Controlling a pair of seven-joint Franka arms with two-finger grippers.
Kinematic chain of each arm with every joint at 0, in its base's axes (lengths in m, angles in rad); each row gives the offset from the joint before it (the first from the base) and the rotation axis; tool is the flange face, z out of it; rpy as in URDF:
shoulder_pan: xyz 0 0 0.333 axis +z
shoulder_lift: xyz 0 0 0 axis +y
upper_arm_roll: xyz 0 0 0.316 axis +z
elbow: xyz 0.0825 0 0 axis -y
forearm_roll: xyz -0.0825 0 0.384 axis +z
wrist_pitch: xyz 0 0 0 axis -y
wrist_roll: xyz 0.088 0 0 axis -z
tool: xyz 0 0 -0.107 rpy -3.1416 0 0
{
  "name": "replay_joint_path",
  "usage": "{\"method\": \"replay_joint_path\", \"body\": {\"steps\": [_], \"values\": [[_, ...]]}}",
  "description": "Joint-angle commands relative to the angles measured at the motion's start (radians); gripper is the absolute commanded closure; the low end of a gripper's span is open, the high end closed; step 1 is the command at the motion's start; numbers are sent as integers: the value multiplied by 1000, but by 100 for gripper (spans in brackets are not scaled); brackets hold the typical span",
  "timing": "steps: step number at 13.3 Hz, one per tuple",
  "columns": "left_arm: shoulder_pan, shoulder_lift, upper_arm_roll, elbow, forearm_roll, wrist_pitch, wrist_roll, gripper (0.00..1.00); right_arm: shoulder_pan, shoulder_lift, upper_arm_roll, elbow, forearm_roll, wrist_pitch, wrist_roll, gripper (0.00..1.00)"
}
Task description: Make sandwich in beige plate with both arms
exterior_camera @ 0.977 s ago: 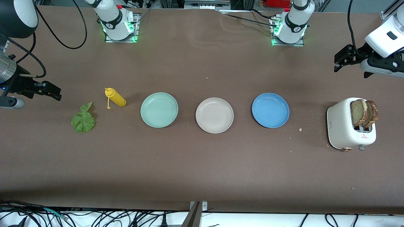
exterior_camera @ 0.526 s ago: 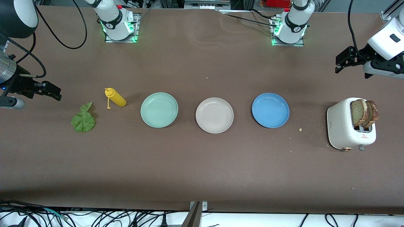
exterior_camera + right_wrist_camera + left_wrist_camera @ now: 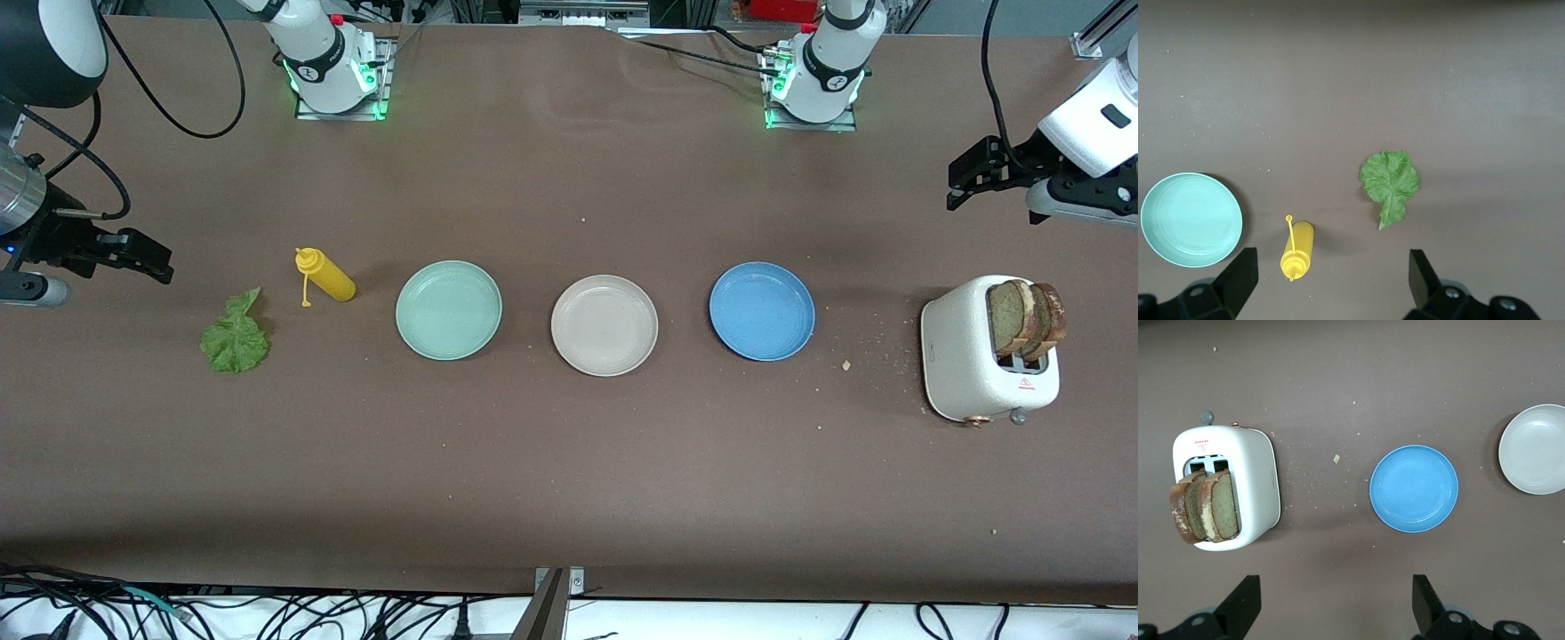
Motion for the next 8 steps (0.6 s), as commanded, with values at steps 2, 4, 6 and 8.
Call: {"method": "replay_joint_path", "body": {"steps": [2, 4, 6, 8], "values": [[18, 16, -11, 31, -15, -26, -1, 0, 1, -7, 1, -8, 8, 5, 14, 0], [18, 18, -11, 31, -15, -26, 0, 0, 1, -7, 1, -8, 8, 5, 14, 0], [25, 18, -8, 31, -15, -26, 2, 0, 1, -7, 1, -8, 8, 5, 14, 0], [27, 18, -8, 31, -15, -26, 2, 0, 1, -7, 1, -8, 8, 6, 14, 0]]}}
